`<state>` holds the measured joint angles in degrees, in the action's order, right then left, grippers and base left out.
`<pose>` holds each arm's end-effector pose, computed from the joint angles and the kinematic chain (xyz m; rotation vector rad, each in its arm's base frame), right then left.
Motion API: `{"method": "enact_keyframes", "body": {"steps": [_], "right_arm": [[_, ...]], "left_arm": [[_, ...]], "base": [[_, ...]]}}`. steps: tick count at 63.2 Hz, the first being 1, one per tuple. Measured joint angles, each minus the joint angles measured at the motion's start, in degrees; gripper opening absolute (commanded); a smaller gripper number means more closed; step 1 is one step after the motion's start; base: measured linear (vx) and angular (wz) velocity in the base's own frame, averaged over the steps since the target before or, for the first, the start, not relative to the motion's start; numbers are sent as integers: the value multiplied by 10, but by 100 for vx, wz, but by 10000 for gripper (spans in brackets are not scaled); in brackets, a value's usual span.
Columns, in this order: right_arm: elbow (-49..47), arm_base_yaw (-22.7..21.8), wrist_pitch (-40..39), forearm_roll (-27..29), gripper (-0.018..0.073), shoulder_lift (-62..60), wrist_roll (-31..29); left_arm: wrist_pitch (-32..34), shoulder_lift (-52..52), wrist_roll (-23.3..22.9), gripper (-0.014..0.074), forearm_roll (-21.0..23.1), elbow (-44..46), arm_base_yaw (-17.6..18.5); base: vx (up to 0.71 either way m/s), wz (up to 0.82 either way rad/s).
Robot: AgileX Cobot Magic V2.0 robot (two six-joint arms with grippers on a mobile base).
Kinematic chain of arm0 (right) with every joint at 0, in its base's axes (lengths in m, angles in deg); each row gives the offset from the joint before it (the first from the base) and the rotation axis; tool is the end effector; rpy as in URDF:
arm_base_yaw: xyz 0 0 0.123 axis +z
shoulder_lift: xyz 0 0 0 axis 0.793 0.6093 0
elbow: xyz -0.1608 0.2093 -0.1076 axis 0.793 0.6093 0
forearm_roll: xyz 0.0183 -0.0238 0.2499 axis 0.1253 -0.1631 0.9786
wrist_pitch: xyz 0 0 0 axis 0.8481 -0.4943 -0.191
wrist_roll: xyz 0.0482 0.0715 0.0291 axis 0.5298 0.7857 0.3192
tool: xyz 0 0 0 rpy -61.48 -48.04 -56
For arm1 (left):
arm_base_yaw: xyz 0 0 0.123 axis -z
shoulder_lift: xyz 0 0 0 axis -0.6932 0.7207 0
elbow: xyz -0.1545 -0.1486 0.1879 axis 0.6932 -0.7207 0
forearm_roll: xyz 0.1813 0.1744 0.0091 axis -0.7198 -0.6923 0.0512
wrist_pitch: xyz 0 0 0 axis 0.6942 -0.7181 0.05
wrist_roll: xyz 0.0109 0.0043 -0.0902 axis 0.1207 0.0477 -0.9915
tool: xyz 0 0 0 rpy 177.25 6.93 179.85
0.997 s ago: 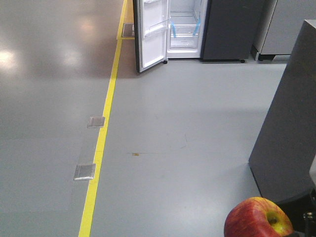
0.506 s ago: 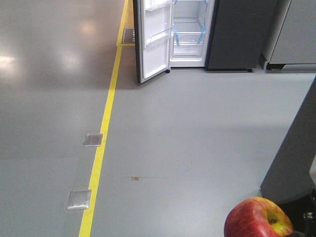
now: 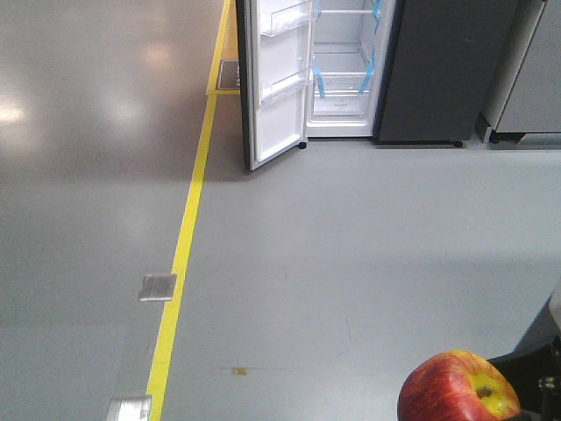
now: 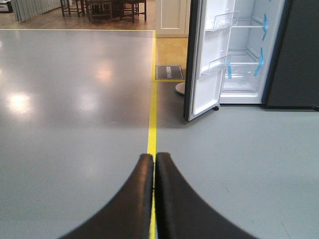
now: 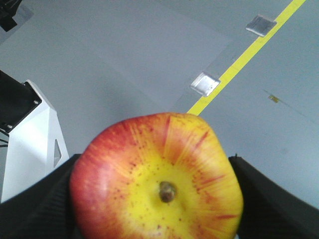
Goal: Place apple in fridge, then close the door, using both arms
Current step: 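Drive closer to the refrigerator door bins, apple held in right gripper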
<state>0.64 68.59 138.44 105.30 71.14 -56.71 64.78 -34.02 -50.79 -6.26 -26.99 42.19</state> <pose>0.0900 0.0769 0.3279 -0.8021 2.2677 0.7341 0.0549 0.0031 0.1808 -0.0889 1.7653 -0.0069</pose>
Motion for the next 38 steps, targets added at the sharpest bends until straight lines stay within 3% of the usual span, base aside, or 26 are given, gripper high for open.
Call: {"method": "enact_keyframes", "body": {"steps": [38], "right_arm": [[0, 0, 0, 0, 377, 0, 0]], "left_arm": [[0, 0, 0, -6, 0, 0, 0]], "base": [[38, -1]]}}
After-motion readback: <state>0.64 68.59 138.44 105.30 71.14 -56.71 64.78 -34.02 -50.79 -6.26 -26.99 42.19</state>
